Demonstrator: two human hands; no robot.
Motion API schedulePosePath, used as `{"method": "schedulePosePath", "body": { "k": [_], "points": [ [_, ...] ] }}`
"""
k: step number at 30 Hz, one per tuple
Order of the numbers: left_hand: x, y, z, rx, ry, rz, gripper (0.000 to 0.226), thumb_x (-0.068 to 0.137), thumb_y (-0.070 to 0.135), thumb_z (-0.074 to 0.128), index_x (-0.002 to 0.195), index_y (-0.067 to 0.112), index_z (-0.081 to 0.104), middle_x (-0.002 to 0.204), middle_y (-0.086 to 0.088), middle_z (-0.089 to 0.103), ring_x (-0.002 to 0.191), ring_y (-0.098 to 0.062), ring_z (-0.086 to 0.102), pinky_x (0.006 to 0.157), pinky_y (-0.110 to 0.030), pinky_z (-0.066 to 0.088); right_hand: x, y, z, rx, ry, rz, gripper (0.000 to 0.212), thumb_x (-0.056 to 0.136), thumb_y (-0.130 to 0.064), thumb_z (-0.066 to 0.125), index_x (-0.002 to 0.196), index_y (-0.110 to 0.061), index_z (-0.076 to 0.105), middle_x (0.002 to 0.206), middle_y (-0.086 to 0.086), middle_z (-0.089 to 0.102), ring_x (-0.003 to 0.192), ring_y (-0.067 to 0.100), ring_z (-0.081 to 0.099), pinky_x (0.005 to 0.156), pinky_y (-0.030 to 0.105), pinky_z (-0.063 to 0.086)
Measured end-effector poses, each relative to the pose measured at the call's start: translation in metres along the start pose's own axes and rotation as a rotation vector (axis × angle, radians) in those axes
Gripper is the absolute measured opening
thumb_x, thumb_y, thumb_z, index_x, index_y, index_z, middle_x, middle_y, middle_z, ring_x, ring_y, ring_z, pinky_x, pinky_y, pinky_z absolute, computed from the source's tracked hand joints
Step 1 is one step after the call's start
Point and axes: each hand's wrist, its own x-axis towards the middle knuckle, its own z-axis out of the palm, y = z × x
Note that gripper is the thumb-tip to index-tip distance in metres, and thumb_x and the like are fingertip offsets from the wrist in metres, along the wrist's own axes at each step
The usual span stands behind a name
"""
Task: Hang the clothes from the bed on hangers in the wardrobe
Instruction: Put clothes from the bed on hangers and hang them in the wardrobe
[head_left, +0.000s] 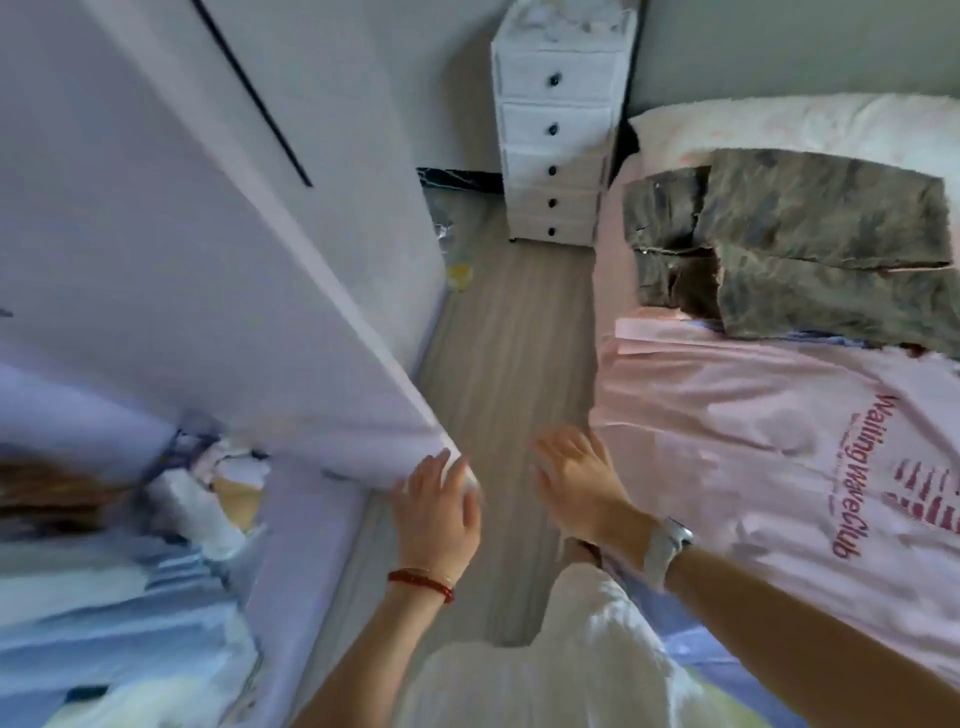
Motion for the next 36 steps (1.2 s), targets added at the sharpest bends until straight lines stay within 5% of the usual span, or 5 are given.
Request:
{"method": "schedulePosePath", "body": {
  "k": [8,13,22,31,36],
  "points": [
    [-0.105,-0.169,-0.110,0.057,0.294,-0.592,0.043,0.076,0.024,0.040,0.107,0.008,0.064,0.111,-0.016,0.064,0.101,-0.033,0.062,0.080,-0.054,0.050,0.022,-0.222,0.053,-0.011,-0.194,-0.593,0.048,0.083,-0.026,0.033,0.123,-0.010,0.056,0.126,0.014,0.057,0.122,0.035,0.048,0.098,0.052,0.041],
    [-0.154,-0.251,-0.168,0.125,0.453,-0.845,0.039,0.077,0.017,0.051,0.112,0.006,0.063,0.119,-0.019,0.060,0.111,-0.036,0.056,0.088,-0.057,0.042,0.049,-0.338,0.087,0.075,-0.199,-0.833,0.036,0.073,-0.014,0.051,0.105,-0.005,0.065,0.102,0.015,0.068,0.093,0.036,0.065,0.077,0.048,0.055],
    [-0.193,-0.367,-0.309,0.419,0.712,-0.980,0.044,0.079,0.026,0.037,0.108,0.008,0.064,0.115,-0.015,0.061,0.101,-0.034,0.060,0.078,-0.049,0.046,0.106,-0.551,0.102,0.302,-0.290,-1.079,0.034,0.091,-0.007,0.040,0.123,-0.003,0.052,0.118,0.016,0.059,0.110,0.031,0.052,0.096,0.037,0.040],
    [-0.203,-0.433,-0.404,0.738,0.732,-0.875,0.039,0.080,0.027,0.047,0.114,0.013,0.061,0.120,-0.009,0.060,0.112,-0.028,0.055,0.087,-0.041,0.030,0.119,-0.726,0.086,0.646,-0.631,-0.843,0.046,0.099,-0.010,0.034,0.143,-0.008,0.023,0.146,0.006,0.032,0.133,0.020,0.032,0.096,0.012,0.024],
    [-0.215,-0.469,-0.410,0.400,0.365,-1.064,0.060,0.094,0.046,0.032,0.147,0.021,0.016,0.156,-0.006,0.004,0.142,-0.031,-0.001,0.111,-0.051,0.014,0.113,-0.769,0.081,0.731,-0.660,-0.733,0.040,0.097,-0.002,0.032,0.137,-0.004,0.031,0.109,0.000,0.041,0.097,0.013,0.044,0.064,0.013,0.043]
  ]
}}
